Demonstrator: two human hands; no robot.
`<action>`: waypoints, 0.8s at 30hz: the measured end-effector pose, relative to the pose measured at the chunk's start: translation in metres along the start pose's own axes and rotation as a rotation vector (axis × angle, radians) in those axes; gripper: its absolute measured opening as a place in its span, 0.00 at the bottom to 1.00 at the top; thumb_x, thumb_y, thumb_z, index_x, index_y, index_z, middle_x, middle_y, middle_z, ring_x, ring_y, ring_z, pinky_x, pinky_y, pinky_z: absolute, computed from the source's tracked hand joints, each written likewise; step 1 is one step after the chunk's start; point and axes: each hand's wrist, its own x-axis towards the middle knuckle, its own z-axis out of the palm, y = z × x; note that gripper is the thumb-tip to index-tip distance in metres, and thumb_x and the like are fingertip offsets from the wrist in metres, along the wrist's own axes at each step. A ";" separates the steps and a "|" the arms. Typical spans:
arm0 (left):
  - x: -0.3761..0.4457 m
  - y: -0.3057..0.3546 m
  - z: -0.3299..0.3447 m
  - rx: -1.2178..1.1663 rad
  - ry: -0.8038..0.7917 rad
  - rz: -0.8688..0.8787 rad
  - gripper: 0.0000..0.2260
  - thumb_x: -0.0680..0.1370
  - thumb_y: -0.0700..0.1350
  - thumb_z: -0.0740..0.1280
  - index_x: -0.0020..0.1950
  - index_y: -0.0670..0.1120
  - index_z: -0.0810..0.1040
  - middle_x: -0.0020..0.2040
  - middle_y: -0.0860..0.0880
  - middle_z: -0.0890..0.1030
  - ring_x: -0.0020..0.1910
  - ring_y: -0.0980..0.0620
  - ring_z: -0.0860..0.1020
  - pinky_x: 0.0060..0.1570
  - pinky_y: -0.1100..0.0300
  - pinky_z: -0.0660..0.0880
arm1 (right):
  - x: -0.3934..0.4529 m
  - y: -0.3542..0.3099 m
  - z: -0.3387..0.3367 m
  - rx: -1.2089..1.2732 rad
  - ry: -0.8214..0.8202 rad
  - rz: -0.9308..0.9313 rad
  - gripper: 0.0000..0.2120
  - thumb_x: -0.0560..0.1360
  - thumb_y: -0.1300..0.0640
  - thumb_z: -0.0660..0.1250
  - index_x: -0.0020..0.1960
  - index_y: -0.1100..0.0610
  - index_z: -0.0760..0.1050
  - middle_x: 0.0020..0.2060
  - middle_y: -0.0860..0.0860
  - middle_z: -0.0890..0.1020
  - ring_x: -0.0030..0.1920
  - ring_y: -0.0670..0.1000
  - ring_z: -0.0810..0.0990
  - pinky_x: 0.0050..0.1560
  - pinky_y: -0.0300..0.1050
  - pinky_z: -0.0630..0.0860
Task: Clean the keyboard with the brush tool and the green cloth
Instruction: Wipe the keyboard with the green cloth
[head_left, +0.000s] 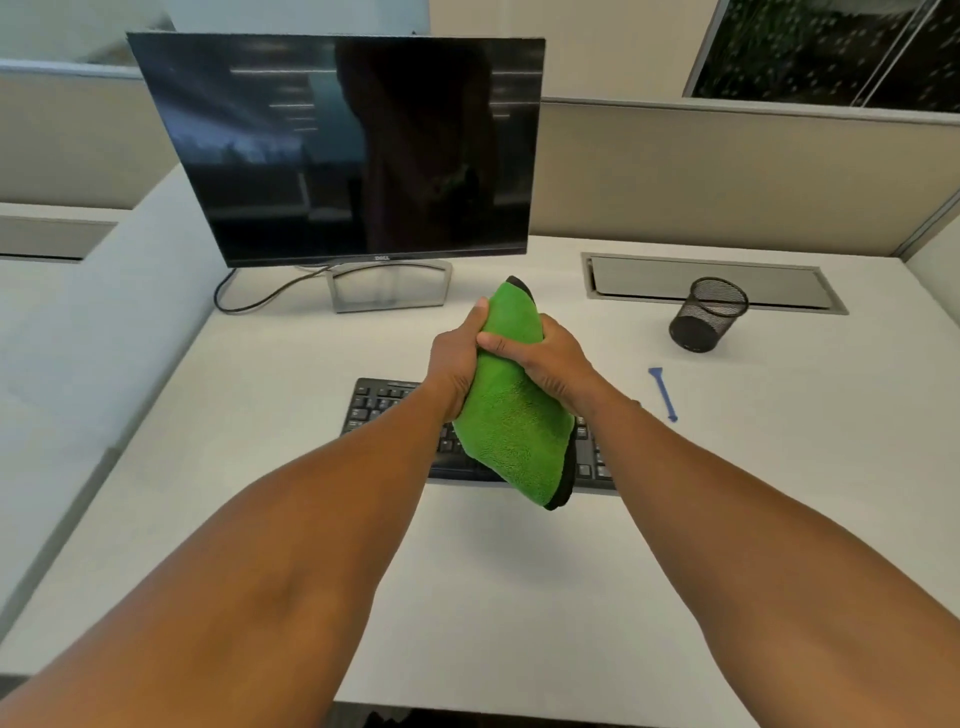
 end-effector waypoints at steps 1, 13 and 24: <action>0.000 0.001 -0.012 0.022 0.018 -0.002 0.25 0.77 0.64 0.68 0.55 0.42 0.84 0.47 0.42 0.87 0.48 0.41 0.86 0.54 0.43 0.82 | 0.002 -0.002 0.011 0.008 0.006 0.008 0.31 0.63 0.38 0.78 0.59 0.50 0.73 0.50 0.48 0.82 0.49 0.49 0.82 0.49 0.47 0.79; 0.012 -0.031 -0.131 0.489 0.437 -0.018 0.15 0.81 0.56 0.63 0.62 0.50 0.79 0.57 0.51 0.82 0.51 0.50 0.80 0.56 0.54 0.77 | 0.033 0.005 0.075 -0.069 0.445 0.158 0.20 0.71 0.46 0.69 0.58 0.54 0.70 0.49 0.51 0.78 0.48 0.56 0.79 0.48 0.51 0.79; 0.021 -0.050 -0.157 0.577 0.542 -0.337 0.19 0.82 0.54 0.54 0.57 0.42 0.77 0.48 0.45 0.81 0.49 0.44 0.81 0.57 0.49 0.79 | 0.029 0.052 0.149 -0.886 -0.154 -0.015 0.31 0.77 0.32 0.49 0.76 0.42 0.58 0.74 0.56 0.59 0.74 0.61 0.54 0.71 0.62 0.56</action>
